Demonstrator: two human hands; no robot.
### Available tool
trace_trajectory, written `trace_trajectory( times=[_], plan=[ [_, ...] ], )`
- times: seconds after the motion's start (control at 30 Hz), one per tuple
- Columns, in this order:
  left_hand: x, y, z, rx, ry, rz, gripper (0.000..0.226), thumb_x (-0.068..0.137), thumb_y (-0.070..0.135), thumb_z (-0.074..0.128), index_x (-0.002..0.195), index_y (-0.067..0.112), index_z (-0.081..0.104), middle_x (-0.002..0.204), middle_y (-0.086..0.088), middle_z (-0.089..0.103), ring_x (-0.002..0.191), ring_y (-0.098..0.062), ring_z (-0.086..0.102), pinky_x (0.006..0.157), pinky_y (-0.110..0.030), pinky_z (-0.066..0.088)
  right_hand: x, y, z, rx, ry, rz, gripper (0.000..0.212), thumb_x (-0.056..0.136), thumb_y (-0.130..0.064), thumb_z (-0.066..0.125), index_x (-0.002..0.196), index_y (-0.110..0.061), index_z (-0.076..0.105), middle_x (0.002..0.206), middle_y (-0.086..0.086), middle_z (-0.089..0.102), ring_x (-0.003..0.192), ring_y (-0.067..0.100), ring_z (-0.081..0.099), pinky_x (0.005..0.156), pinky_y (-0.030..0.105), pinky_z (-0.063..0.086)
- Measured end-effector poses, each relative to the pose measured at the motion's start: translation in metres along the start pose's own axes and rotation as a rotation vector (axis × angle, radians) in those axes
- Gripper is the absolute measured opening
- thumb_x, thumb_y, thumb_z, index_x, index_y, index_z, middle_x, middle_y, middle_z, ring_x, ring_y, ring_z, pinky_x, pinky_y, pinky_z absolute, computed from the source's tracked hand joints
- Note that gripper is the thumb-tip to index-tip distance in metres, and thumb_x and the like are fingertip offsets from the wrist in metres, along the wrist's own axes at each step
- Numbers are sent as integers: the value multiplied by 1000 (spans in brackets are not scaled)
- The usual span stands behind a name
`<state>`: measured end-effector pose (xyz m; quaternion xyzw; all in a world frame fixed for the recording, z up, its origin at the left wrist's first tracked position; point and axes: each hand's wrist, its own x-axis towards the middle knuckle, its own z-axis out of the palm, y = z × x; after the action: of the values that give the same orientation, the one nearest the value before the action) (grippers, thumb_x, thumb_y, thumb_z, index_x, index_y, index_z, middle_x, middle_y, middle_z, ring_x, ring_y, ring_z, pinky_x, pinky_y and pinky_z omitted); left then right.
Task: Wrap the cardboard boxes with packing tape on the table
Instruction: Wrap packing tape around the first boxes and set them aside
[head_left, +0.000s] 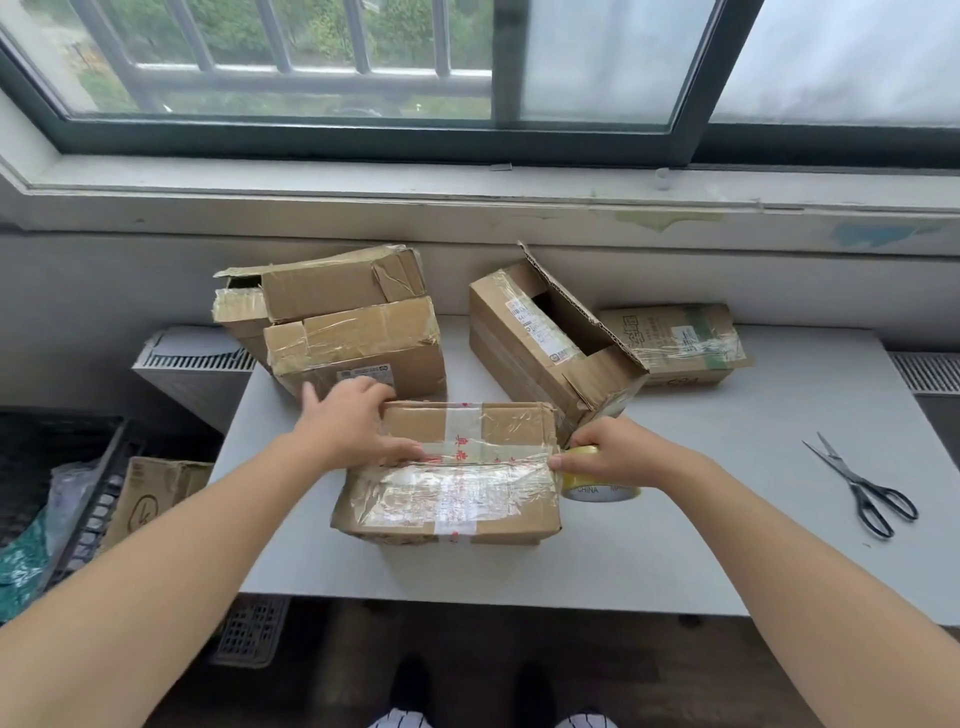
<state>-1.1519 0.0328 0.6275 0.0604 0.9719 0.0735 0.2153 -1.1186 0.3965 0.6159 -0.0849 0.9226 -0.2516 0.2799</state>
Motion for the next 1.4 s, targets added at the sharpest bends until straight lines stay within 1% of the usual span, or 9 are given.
trace_trajectory(
  times=[0.13, 0.3, 0.43, 0.63, 0.77, 0.97, 1.13, 1.27, 1.4],
  plan=[
    [-19, -34, 9, -520, -79, -219, 102, 68, 73, 79, 145, 20, 41, 135, 0, 58, 116, -20, 58, 95, -38, 52, 1, 2, 4, 37, 1, 4, 77, 69, -86, 56, 77, -10, 66, 66, 3, 60, 63, 14, 54, 59, 33, 38],
    [-39, -16, 46, -1178, -7, -326, 40, 104, 52, 50, 135, 26, 58, 129, -3, 69, 112, -22, 68, 98, -45, 55, 2, 5, 7, 67, 21, 15, 76, 71, -86, 58, 76, -10, 66, 64, 1, 58, 61, 12, 54, 57, 31, 38],
    [-38, -20, 73, -1116, 125, -319, 70, 87, 76, 44, 131, 27, 66, 123, 6, 73, 119, -22, 65, 110, -51, 47, 1, 3, 10, 93, 32, 22, 91, 60, -99, 51, 76, -10, 65, 63, -3, 57, 60, 10, 53, 57, 30, 39],
    [-49, 2, 50, -945, 43, -267, 23, 91, 46, 75, 105, 32, 63, 104, 11, 73, 98, -15, 70, 79, -31, 54, -1, 3, 9, 79, 36, 29, 84, 67, -93, 53, 77, -11, 66, 63, -4, 57, 60, 10, 53, 58, 30, 39],
    [-49, 3, 53, -903, 67, -276, 40, 81, 44, 85, 109, 30, 60, 104, 13, 69, 102, -16, 68, 83, -33, 55, -3, 0, 11, 71, 39, 31, 87, 66, -95, 52, 79, -10, 67, 65, 0, 59, 61, 11, 53, 58, 31, 39],
    [-52, 7, 53, -710, 100, -317, 116, 56, 69, 90, 147, 24, 34, 129, 4, 61, 119, -24, 60, 96, -38, 53, -6, -2, 10, 37, 50, 52, 66, 83, -76, 61, 81, -10, 69, 72, 5, 66, 66, 14, 57, 59, 31, 40],
    [-52, 9, 52, -659, 76, -375, 87, 65, 72, 83, 125, 23, 44, 116, 4, 62, 109, -24, 62, 88, -41, 55, -7, -7, 8, 32, 57, 57, 63, 85, -72, 62, 80, -10, 69, 68, 1, 63, 65, 13, 56, 59, 30, 39],
    [-58, 4, 52, -916, 85, -341, 35, 95, 46, 69, 119, 27, 52, 117, 3, 67, 102, -20, 67, 87, -44, 59, -9, -11, 4, 14, 42, 52, 63, 85, -73, 63, 74, -11, 65, 62, -4, 55, 61, 12, 51, 57, 31, 35],
    [-60, 5, 53, -965, 116, -314, 25, 101, 35, 63, 122, 25, 53, 120, 0, 67, 105, -21, 66, 91, -40, 56, -10, -14, -3, -26, 25, 58, 67, 78, -79, 63, 74, -12, 67, 63, -3, 57, 59, 11, 51, 56, 29, 34]
  ],
)
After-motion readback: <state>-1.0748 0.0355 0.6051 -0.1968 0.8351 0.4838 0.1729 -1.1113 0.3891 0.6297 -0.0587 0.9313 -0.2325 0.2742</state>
